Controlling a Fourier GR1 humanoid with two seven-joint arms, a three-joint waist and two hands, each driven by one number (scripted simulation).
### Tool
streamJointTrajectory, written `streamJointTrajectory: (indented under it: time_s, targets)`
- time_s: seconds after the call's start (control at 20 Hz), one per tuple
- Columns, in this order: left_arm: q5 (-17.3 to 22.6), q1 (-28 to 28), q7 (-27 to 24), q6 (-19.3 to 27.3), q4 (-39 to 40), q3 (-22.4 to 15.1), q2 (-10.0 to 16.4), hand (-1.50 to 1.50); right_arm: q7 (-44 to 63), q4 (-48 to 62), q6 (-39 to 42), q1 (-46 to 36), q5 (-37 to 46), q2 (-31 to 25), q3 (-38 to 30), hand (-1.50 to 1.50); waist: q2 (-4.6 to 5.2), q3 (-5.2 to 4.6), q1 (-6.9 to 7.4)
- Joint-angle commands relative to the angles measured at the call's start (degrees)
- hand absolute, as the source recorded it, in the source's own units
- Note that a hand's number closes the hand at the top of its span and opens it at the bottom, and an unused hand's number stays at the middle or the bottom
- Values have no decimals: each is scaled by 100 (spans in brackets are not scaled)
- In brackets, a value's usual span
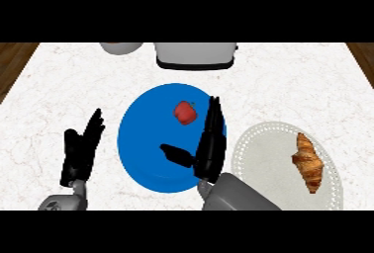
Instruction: Pick the bell pepper from the placemat and place it in the plate
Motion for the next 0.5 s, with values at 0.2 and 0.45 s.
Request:
streamJointTrajectory:
  time_s: [0.2, 0.45]
  targets:
    - [36, -89, -58, 5, 85, 92, -76, 0, 480, -231, 74, 365, 632, 24, -407, -150, -7, -1, -43]
    - [1, -21, 215, -149, -151, 139, 95, 0, -68, -564, 335, 1125, 800, 17, -614, -150, -5, 1, -46]
